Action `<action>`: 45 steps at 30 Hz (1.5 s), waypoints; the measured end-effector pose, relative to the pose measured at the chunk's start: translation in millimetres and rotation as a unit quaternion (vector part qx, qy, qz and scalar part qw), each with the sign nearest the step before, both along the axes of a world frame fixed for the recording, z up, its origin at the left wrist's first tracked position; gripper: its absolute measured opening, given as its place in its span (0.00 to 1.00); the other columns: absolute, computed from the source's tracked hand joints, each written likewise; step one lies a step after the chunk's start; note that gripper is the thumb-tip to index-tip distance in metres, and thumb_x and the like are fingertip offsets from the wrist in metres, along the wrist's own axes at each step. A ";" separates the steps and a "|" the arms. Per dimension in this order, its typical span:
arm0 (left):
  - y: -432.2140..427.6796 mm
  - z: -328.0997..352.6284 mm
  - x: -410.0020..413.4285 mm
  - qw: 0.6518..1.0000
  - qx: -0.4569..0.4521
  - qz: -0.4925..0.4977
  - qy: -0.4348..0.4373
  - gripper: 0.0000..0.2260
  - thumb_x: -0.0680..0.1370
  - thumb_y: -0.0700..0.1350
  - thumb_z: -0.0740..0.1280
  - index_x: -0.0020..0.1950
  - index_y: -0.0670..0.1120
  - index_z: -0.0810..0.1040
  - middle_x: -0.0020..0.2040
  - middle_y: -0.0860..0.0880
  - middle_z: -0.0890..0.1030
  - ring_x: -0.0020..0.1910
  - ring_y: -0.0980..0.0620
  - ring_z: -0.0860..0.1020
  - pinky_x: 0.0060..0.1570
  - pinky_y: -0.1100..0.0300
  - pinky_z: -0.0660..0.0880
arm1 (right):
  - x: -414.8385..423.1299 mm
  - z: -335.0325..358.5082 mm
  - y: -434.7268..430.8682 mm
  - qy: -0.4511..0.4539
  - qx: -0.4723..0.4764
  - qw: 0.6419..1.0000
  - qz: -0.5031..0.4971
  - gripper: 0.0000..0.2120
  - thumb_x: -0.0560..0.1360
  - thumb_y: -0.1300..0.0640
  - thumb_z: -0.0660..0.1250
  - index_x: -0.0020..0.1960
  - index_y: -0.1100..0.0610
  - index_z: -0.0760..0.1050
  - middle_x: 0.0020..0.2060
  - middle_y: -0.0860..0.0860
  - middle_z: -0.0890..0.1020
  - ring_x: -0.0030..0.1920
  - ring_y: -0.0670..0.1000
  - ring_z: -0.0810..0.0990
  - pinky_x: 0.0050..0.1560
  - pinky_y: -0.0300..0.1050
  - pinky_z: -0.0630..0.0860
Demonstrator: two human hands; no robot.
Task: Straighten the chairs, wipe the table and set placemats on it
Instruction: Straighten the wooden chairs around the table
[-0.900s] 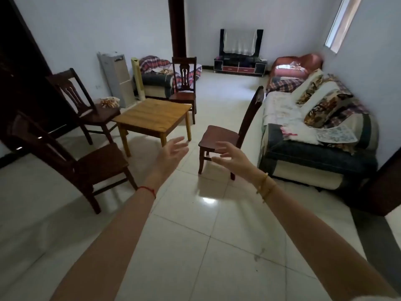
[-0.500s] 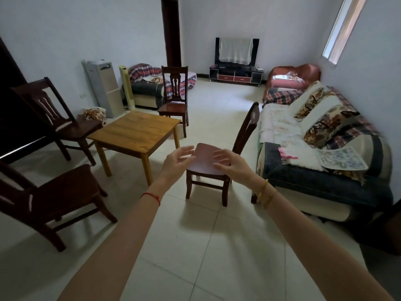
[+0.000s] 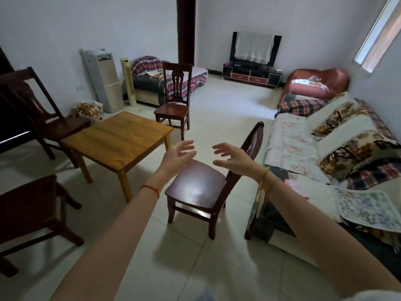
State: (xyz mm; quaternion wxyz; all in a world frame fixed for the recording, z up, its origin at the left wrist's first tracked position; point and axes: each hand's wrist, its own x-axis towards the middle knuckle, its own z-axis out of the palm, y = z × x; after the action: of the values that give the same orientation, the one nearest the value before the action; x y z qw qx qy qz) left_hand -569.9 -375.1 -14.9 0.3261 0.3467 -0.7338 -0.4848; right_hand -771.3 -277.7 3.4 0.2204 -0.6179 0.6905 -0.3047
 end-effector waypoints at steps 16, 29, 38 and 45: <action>-192.1 -25.9 -278.0 0.997 0.050 0.050 -0.041 0.22 0.78 0.51 0.69 0.72 0.50 0.72 0.67 0.50 0.78 0.64 0.51 0.77 0.63 0.52 0.76 | -305.5 -16.3 -248.0 0.126 0.100 0.977 0.138 0.31 0.72 0.52 0.75 0.71 0.53 0.67 0.64 0.52 0.76 0.63 0.52 0.73 0.59 0.39 0.68; -198.7 -69.0 -377.6 0.964 0.094 0.227 -0.102 0.26 0.77 0.54 0.71 0.73 0.52 0.70 0.67 0.51 0.76 0.64 0.53 0.76 0.62 0.57 0.75 | -390.0 -64.6 -365.9 0.255 0.183 0.843 0.436 0.37 0.71 0.48 0.75 0.74 0.53 0.63 0.68 0.51 0.73 0.67 0.52 0.71 0.67 0.44 0.68; -150.5 -99.9 -415.8 0.935 0.174 0.234 -0.204 0.36 0.70 0.65 0.72 0.75 0.58 0.65 0.71 0.54 0.71 0.69 0.55 0.70 0.69 0.53 0.70 | -421.9 -95.1 -363.7 0.359 0.240 0.710 0.556 0.49 0.65 0.36 0.75 0.77 0.53 0.56 0.73 0.51 0.67 0.71 0.54 0.66 0.71 0.50 0.64; -132.3 -123.7 -449.5 0.914 0.211 0.195 -0.288 0.46 0.64 0.72 0.72 0.77 0.62 0.58 0.76 0.56 0.65 0.73 0.53 0.64 0.72 0.46 0.66 | -438.4 -106.8 -351.7 0.411 0.264 0.645 0.588 0.54 0.64 0.35 0.76 0.79 0.48 0.50 0.75 0.49 0.63 0.74 0.54 0.63 0.71 0.51 0.63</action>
State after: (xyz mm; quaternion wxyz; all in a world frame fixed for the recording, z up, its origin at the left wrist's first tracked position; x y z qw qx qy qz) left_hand -1019.4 -507.4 -138.6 0.1083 0.6683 -0.5941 -0.4344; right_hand -1209.7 -629.4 -103.4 0.2004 -0.8714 0.2533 0.3691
